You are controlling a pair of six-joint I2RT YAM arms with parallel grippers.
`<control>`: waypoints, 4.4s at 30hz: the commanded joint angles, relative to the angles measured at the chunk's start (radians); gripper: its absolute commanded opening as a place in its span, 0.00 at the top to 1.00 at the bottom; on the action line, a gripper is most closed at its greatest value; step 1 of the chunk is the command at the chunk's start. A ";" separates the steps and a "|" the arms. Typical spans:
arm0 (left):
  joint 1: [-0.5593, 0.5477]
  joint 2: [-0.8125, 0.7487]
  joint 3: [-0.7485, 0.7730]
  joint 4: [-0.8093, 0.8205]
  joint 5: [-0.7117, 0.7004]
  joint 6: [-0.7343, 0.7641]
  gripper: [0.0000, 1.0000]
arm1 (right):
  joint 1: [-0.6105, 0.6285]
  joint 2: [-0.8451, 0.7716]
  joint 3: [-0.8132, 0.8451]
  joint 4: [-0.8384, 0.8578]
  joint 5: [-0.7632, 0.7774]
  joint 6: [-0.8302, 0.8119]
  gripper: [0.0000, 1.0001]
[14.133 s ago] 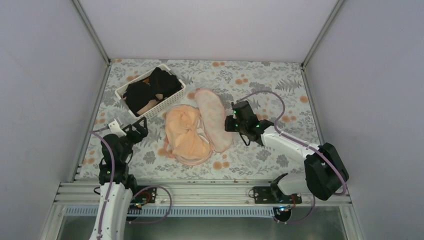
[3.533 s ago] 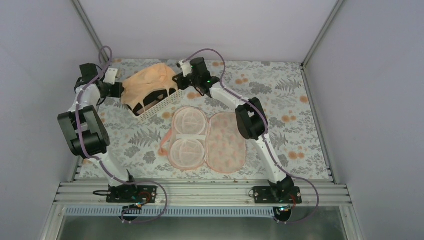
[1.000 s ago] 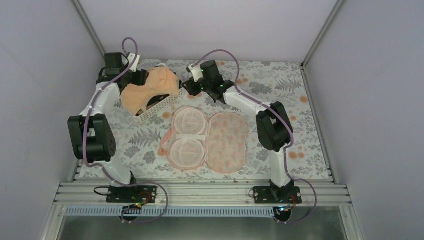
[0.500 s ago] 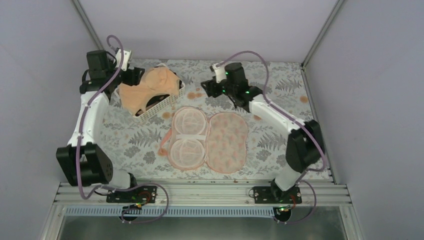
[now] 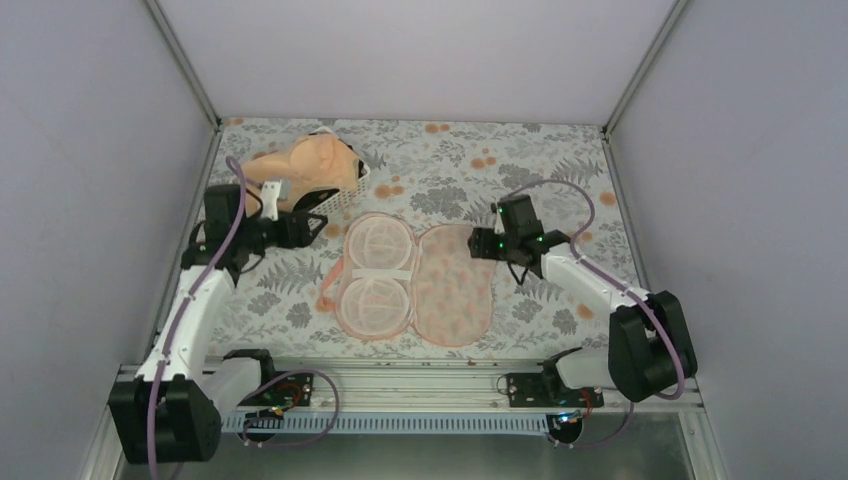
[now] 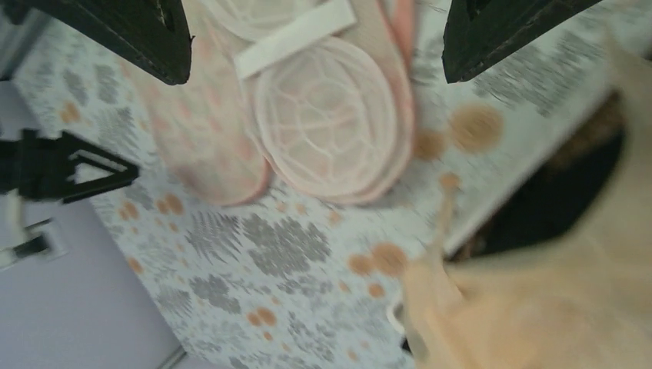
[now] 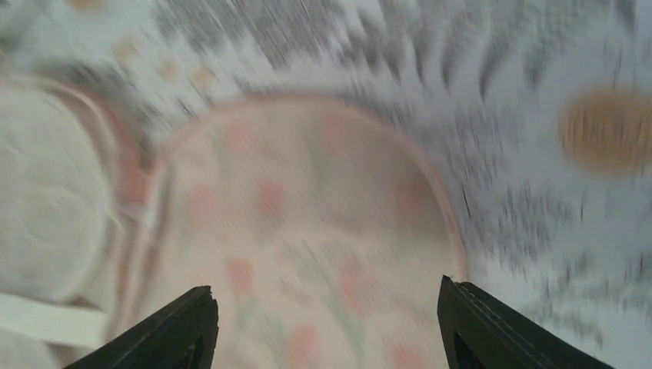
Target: Unzip the laundry bag and remove the bra
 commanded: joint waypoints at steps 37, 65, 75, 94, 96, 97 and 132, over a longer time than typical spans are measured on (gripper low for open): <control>-0.204 0.212 -0.493 0.395 -0.025 -0.378 0.62 | -0.016 -0.141 -0.087 -0.028 -0.135 0.057 0.96; -0.377 0.441 -0.374 0.592 0.063 -0.420 0.98 | 0.395 0.156 0.224 0.232 -0.199 0.340 0.96; -0.404 0.464 -0.370 0.621 0.074 -0.428 0.98 | 0.419 0.398 0.287 0.339 -0.135 0.357 0.96; -0.411 0.477 -0.352 0.611 0.061 -0.412 0.98 | 0.490 0.517 0.306 0.358 -0.146 0.371 0.95; -0.410 0.472 -0.347 0.608 0.060 -0.410 0.98 | 0.489 0.521 0.319 0.351 -0.139 0.369 0.86; -0.411 0.469 -0.343 0.603 0.055 -0.408 0.98 | 0.490 0.521 0.329 0.341 -0.135 0.366 0.78; -0.187 0.191 -0.046 0.402 -0.437 0.170 0.13 | 0.014 -0.379 -0.211 0.578 0.114 -0.384 0.00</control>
